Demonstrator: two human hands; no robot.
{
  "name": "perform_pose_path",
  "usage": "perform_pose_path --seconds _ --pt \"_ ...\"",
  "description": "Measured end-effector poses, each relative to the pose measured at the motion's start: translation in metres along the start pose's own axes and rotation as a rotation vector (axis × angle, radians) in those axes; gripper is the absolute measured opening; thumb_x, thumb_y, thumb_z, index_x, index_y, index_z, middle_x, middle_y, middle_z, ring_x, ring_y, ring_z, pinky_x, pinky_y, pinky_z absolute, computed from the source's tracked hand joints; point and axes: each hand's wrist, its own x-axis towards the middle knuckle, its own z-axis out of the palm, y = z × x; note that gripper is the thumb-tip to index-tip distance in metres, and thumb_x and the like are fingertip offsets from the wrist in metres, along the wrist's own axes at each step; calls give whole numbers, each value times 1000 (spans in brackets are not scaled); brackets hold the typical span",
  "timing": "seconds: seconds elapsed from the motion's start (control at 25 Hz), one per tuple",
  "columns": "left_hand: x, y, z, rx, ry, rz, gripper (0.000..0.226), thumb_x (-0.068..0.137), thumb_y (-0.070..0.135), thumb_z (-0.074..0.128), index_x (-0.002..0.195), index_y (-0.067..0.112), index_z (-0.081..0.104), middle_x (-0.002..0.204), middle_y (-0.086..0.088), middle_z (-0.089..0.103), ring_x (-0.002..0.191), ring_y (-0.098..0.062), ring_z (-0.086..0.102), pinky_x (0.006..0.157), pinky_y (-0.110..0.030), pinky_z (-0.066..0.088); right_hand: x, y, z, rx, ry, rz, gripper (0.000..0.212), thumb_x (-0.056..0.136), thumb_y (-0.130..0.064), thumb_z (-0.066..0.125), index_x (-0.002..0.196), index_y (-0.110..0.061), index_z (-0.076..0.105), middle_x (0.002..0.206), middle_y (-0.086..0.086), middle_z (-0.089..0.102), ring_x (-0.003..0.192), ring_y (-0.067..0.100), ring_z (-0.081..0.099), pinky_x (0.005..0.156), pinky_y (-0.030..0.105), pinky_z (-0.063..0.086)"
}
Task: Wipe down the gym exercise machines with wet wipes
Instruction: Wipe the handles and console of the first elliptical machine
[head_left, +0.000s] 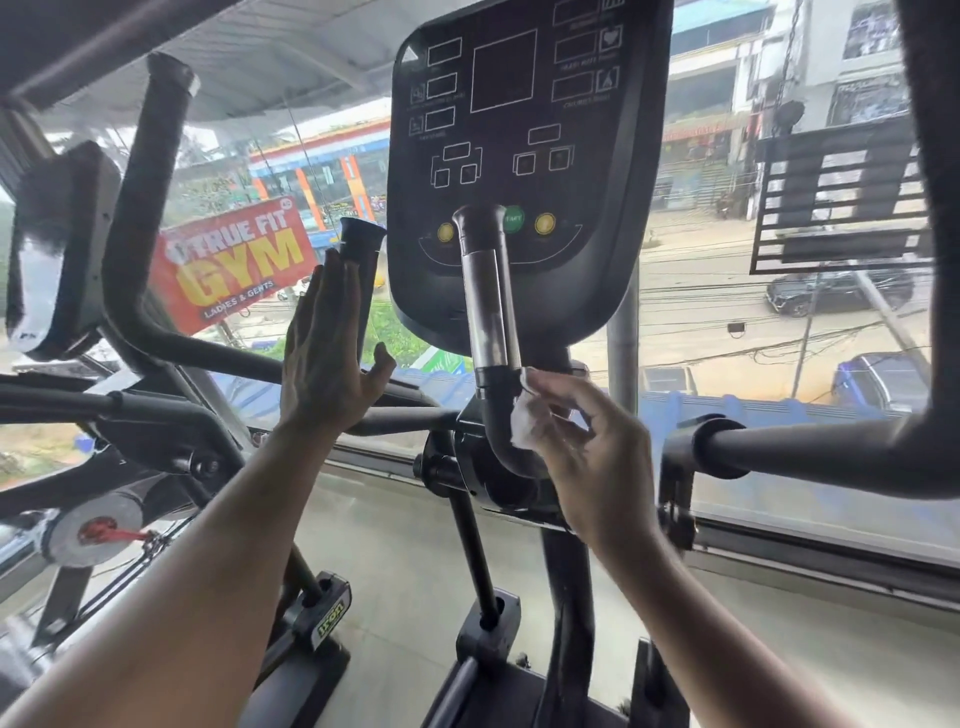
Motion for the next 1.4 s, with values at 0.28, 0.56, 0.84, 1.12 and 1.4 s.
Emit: perform_pose_path --seconds 0.28,0.56,0.84,1.12,1.4 --pt "3 5 -13 55 -71 -8 88 101 46 47 166 27 -7 175 -2 -5 161 -32 7 122 -64 26 -32 36 -13 -308 -65 -327 22 95 -13 67 115 -7 75 119 -10 68 110 5 66 91 28 57" --pt "17 78 -56 49 -13 392 77 101 69 32 163 24 27 173 -15 9 162 -30 -1 125 -68 6 -46 33 -52 -287 30 -43 15 94 -21 72 107 -26 78 97 -17 75 78 8 66 71 21 53" --pt "73 107 -51 71 -189 627 92 96 80 19 166 20 24 174 -13 12 161 -34 4 123 -69 14 -54 39 -44 -216 41 100 12 93 -26 73 104 -26 77 93 -17 74 73 7 68 68 33 58" --pt "68 103 -20 -135 -53 608 81 104 63 24 160 5 31 167 -23 28 159 -41 10 122 -71 17 -33 28 4 -203 70 -50 16 99 -21 66 112 -20 74 103 -14 74 83 4 69 75 33 58" --pt "67 104 -20 -200 -39 617 84 106 57 24 156 -11 29 164 -30 29 157 -46 10 124 -68 17 -39 85 -28 -411 37 -39 18 95 -9 70 112 -13 75 110 -1 74 92 7 70 81 36 60"
